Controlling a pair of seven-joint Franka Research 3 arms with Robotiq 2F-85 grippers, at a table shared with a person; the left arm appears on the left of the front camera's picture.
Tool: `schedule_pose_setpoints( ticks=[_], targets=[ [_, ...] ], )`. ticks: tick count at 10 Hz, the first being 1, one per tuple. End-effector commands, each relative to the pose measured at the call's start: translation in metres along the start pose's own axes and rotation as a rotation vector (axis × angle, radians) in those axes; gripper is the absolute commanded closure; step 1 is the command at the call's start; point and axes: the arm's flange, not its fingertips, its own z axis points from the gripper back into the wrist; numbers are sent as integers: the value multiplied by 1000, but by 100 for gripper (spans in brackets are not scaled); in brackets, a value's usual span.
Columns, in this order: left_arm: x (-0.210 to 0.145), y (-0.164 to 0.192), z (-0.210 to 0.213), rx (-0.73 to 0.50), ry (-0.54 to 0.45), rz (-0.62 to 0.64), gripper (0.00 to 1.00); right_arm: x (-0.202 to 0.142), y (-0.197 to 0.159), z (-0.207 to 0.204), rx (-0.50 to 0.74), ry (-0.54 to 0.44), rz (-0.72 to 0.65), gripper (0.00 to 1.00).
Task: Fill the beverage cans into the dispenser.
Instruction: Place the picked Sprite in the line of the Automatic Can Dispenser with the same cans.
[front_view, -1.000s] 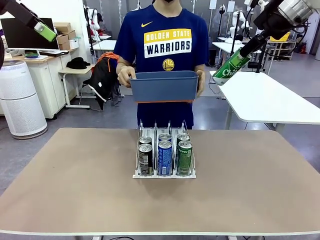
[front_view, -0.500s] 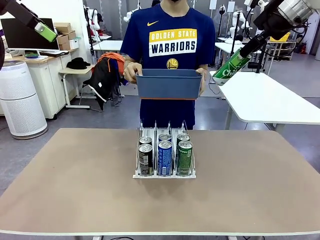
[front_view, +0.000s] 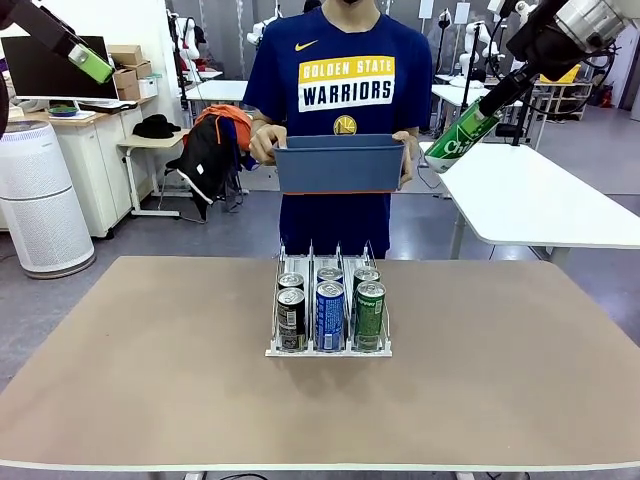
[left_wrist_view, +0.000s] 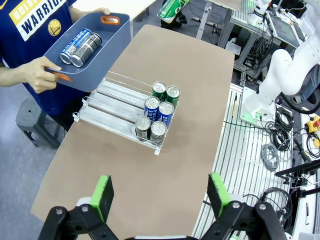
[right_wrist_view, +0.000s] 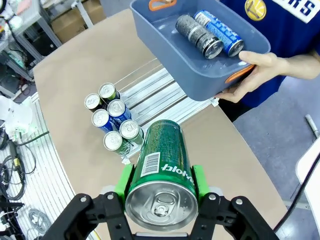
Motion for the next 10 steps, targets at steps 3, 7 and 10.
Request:
schedule_pose_setpoints(
  ticks=[3,7,10],
  targets=[
    [0,0,1,1,-1,0,0,-25,76,-7,-221,12,-181,42],
    [0,0,1,1,-1,0,0,-68,119,-44,-221,74,-260,42],
    [0,0,1,1,-1,0,0,-104,118,-88,-123,102,-252,42]
  ],
)
